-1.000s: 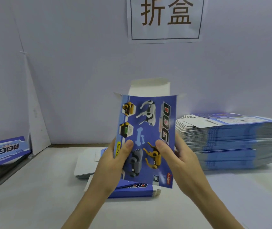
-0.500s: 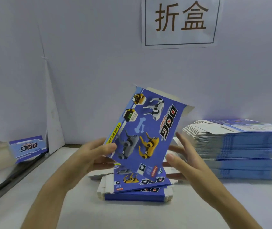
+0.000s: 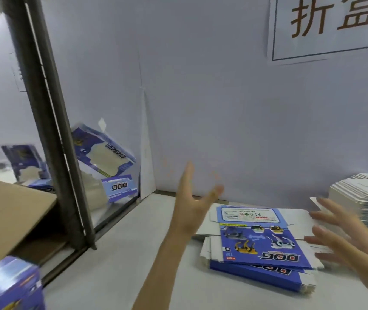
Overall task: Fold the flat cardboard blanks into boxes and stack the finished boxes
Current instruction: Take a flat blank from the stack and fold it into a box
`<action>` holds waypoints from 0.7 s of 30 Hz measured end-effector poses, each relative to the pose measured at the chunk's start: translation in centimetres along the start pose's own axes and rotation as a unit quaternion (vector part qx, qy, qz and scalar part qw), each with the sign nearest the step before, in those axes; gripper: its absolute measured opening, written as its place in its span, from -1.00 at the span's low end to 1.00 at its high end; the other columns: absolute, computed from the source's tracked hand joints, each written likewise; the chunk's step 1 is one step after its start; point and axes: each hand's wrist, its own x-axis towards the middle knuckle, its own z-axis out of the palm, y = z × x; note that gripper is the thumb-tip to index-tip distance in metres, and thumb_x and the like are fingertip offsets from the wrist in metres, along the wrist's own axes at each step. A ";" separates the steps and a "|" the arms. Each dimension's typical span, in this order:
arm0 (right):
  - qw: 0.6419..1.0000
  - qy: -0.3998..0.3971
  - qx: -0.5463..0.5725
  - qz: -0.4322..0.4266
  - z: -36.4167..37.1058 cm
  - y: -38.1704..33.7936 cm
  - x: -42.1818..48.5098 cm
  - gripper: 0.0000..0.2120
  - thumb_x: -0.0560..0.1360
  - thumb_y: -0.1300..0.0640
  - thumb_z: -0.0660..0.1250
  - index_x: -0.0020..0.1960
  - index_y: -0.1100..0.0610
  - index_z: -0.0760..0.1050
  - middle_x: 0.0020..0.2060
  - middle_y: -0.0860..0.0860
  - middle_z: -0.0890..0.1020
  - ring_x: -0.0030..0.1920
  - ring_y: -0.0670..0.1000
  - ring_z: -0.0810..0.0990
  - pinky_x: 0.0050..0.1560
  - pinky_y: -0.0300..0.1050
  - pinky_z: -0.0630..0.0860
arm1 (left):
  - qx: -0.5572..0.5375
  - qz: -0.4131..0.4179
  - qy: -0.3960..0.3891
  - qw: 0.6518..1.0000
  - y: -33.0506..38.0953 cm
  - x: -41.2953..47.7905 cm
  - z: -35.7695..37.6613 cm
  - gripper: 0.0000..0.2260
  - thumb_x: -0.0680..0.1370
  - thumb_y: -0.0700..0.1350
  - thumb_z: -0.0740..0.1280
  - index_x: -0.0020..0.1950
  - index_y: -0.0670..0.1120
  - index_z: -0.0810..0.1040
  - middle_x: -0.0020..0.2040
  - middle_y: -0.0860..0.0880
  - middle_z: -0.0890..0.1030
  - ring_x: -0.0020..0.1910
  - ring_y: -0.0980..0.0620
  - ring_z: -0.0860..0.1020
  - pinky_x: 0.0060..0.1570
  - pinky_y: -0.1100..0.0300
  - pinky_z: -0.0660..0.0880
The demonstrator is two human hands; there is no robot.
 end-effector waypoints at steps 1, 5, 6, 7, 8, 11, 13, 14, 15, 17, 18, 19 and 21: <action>1.000 -0.005 -0.007 0.004 0.0 0.1 -0.1 -0.49 0.27 -0.30 0.39 0.21 -0.42 0.41 0.15 -0.29 0.58 -0.06 -0.13 0.70 -0.04 0.06 0.60 | 0.074 0.000 -0.069 0.995 -0.9 -0.3 1.3 -0.35 0.46 0.14 0.44 0.49 0.12 0.26 0.42 0.16 0.37 0.41 0.22 0.31 0.22 0.49 0.25; 0.996 -0.043 -0.070 0.035 0.2 0.7 -0.2 -0.54 0.30 -0.16 0.36 0.20 -0.26 0.46 0.16 -0.21 0.58 -0.05 -0.17 0.68 0.00 -0.02 0.59 | 0.383 0.004 -0.306 0.871 -5.1 -3.4 7.1 -0.42 0.57 0.15 0.27 0.55 0.06 0.19 0.56 0.00 0.17 0.54 0.00 0.08 0.50 0.06 -0.01; 0.994 -0.052 -0.091 0.039 0.4 0.9 -0.2 -0.58 0.33 -0.12 0.36 0.19 -0.25 0.45 0.17 -0.21 0.57 -0.05 -0.19 0.67 -0.04 -0.12 0.58 | 0.438 0.003 -0.344 0.830 -6.0 -4.2 7.9 -0.36 0.58 0.21 0.21 0.58 0.06 0.05 0.59 -0.02 0.01 0.56 -0.01 -0.08 0.50 0.00 -0.18; 0.991 -0.058 -0.112 0.040 0.4 1.1 -0.2 -0.64 0.40 -0.08 0.37 0.18 -0.24 0.44 0.18 -0.22 0.55 -0.05 -0.21 0.65 -0.07 -0.20 0.56 | 0.472 -0.007 -0.370 0.800 -6.7 -4.7 8.4 -0.33 0.58 0.26 0.15 0.59 0.06 -0.05 0.60 -0.03 -0.10 0.56 -0.02 -0.19 0.48 -0.03 -0.27; 0.988 -0.060 -0.135 0.042 0.4 1.4 -0.1 -0.68 0.47 -0.03 0.37 0.18 -0.24 0.43 0.19 -0.22 0.54 -0.04 -0.22 0.65 -0.07 -0.23 0.55 | 0.488 -0.016 -0.387 0.783 -7.1 -4.9 8.6 -0.32 0.58 0.29 0.10 0.59 0.07 -0.10 0.60 -0.04 -0.15 0.56 -0.03 -0.23 0.48 -0.03 -0.29; 0.980 -0.062 -0.182 0.051 0.2 2.2 0.3 -0.68 0.55 0.05 0.35 0.24 -0.21 0.40 0.22 -0.22 0.51 -0.03 -0.24 0.63 -0.09 -0.34 0.52 | 0.503 -0.020 -0.396 0.768 -7.3 -4.5 8.2 -0.31 0.57 0.28 0.15 0.59 0.06 -0.05 0.60 -0.03 -0.07 0.57 -0.05 -0.10 0.50 0.01 -0.08; 0.978 -0.044 -0.199 0.051 0.0 2.5 0.5 -0.66 0.56 0.05 0.34 0.28 -0.18 0.38 0.20 -0.20 0.51 -0.10 -0.30 0.62 -0.18 -0.43 0.47 | 0.521 -0.006 -0.409 0.749 -6.6 -4.2 8.1 -0.34 0.58 0.15 0.24 0.58 0.04 0.01 0.59 -0.04 0.01 0.56 -0.07 0.01 0.48 0.02 0.09; 0.977 -0.035 -0.204 0.052 0.0 2.6 0.7 -0.66 0.57 0.06 0.33 0.29 -0.17 0.38 0.19 -0.18 0.51 -0.12 -0.32 0.61 -0.22 -0.45 0.45 | 0.528 0.001 -0.418 0.740 -6.2 -4.2 8.1 -0.37 0.58 0.08 0.27 0.58 0.02 0.06 0.58 -0.07 0.07 0.54 -0.08 0.08 0.44 0.01 0.17; 0.978 -0.029 -0.200 0.055 -0.2 2.6 0.7 -0.67 0.57 0.07 0.32 0.29 -0.16 0.38 0.18 -0.17 0.52 -0.12 -0.31 0.61 -0.25 -0.45 0.45 | 0.532 0.003 -0.429 0.730 -5.8 -4.1 8.1 -0.40 0.58 0.04 0.28 0.56 0.01 0.12 0.55 -0.09 0.15 0.50 -0.10 0.16 0.40 0.01 0.24; 0.981 -0.003 -0.184 0.055 -0.5 2.5 0.9 -0.70 0.58 0.10 0.32 0.25 -0.16 0.39 0.17 -0.12 0.54 -0.09 -0.21 0.63 -0.21 -0.38 0.49 | 0.532 0.005 -0.447 0.719 -4.7 -3.9 7.7 -0.49 0.59 -0.01 0.25 0.52 -0.01 0.22 0.48 -0.12 0.27 0.42 -0.12 0.29 0.34 0.02 0.32; 0.983 0.021 -0.173 0.049 -0.7 2.4 0.9 -0.70 0.57 0.13 0.33 0.24 -0.14 0.41 0.17 -0.10 0.55 -0.05 -0.15 0.63 -0.15 -0.27 0.52 | 0.529 0.010 -0.445 0.722 -4.1 -3.7 7.4 -0.56 0.61 -0.03 0.23 0.48 -0.02 0.28 0.45 -0.12 0.33 0.39 -0.12 0.33 0.31 0.04 0.34; 0.985 0.052 -0.158 0.038 -0.9 2.3 1.0 -0.70 0.56 0.17 0.33 0.24 -0.10 0.43 0.16 -0.07 0.57 -0.01 -0.08 0.64 -0.09 -0.17 0.54 | 0.524 0.024 -0.423 0.739 -3.4 -3.3 6.9 -0.63 0.62 -0.05 0.20 0.43 -0.01 0.35 0.40 -0.11 0.40 0.35 -0.12 0.38 0.27 0.05 0.36; 0.984 0.123 -0.125 0.006 -1.5 1.9 1.1 -0.68 0.55 0.24 0.34 0.25 -0.04 0.48 0.14 -0.05 0.60 0.03 -0.04 0.63 -0.05 -0.09 0.51 | 0.504 0.079 -0.313 0.801 -1.8 -2.3 5.5 -0.75 0.64 -0.07 0.16 0.29 0.04 0.48 0.24 -0.05 0.57 0.20 -0.09 0.50 0.14 0.07 0.42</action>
